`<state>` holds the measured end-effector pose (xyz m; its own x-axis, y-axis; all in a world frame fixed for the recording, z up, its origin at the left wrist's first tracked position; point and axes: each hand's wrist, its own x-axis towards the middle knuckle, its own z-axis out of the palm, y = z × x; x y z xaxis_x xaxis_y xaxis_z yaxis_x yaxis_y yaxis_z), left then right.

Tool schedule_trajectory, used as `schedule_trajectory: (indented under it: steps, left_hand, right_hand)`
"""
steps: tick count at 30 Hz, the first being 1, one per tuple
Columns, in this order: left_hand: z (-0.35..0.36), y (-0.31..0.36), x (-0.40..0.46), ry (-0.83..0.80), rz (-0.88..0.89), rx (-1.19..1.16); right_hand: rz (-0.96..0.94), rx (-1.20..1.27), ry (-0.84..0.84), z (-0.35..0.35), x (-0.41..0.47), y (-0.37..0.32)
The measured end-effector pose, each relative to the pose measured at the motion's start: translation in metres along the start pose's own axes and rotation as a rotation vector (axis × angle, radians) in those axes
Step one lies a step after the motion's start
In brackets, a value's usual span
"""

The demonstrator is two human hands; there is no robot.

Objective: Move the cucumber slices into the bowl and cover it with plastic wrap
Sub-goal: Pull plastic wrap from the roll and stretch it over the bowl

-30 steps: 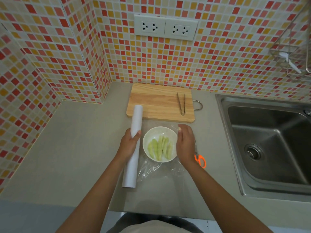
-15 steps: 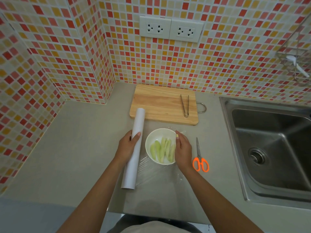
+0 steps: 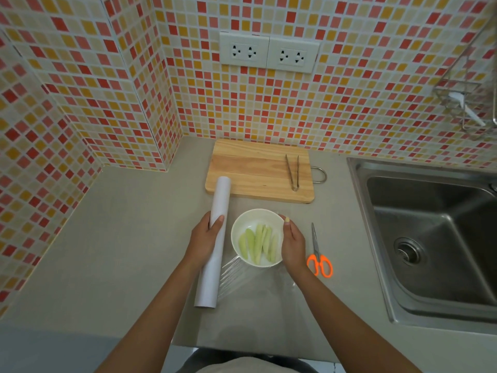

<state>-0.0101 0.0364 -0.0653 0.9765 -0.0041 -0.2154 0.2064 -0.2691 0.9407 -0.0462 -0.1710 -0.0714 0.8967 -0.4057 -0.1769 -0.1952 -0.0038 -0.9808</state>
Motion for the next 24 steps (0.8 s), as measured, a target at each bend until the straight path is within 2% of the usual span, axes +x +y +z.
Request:
schedule_trajectory:
  steps: [16, 18, 20, 21, 24]
  left_hand:
    - [0.0, -0.002, 0.0, -0.002, 0.002, -0.017]
    - [-0.001, -0.001, -0.001, -0.002, 0.0, -0.02]
    - [-0.001, 0.001, -0.001, 0.0, 0.0, -0.023]
    - [-0.001, 0.001, -0.001, 0.001, -0.001, -0.025]
    - [0.0, 0.003, 0.0, 0.004, -0.003, -0.02]
  right_hand:
    - [0.147, 0.006, -0.017, -0.005, 0.002, -0.011]
    - [0.056, -0.076, 0.141, -0.007, 0.002, -0.012]
    - [-0.15, -0.233, 0.236, -0.009, -0.001, -0.014]
    - [-0.232, -0.312, 0.189, -0.008, -0.002, -0.016]
    - [-0.329, -0.589, -0.14, -0.002, -0.004, -0.014]
